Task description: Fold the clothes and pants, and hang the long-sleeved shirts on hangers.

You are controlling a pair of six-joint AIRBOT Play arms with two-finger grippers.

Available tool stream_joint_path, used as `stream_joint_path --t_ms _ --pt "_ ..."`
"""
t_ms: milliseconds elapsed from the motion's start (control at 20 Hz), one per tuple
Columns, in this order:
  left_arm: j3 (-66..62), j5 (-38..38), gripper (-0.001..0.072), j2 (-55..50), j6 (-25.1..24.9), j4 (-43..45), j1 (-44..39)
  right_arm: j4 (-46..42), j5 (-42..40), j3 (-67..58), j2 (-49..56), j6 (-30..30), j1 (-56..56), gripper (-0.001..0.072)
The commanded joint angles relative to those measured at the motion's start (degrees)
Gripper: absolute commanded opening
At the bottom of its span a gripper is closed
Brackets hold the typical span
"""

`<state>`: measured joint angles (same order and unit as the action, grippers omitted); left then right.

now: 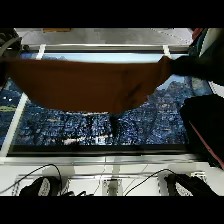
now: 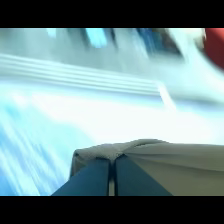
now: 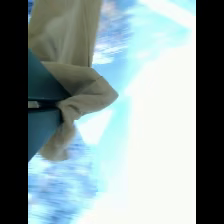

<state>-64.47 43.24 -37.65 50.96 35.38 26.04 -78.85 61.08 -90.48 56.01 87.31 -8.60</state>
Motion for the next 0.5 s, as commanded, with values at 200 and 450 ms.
stream_joint_path --t_ms 200,450 --pt "-1.7 -14.1 0.0024 18.5 0.0 0.4 0.8 6.1 7.2 -8.6 -14.9 0.1 0.0 0.0021" --pt "-1.7 -17.9 0.0024 23.3 0.0 2.7 0.8 10.4 2.3 -8.6 -22.3 0.3 0.0 0.0021"
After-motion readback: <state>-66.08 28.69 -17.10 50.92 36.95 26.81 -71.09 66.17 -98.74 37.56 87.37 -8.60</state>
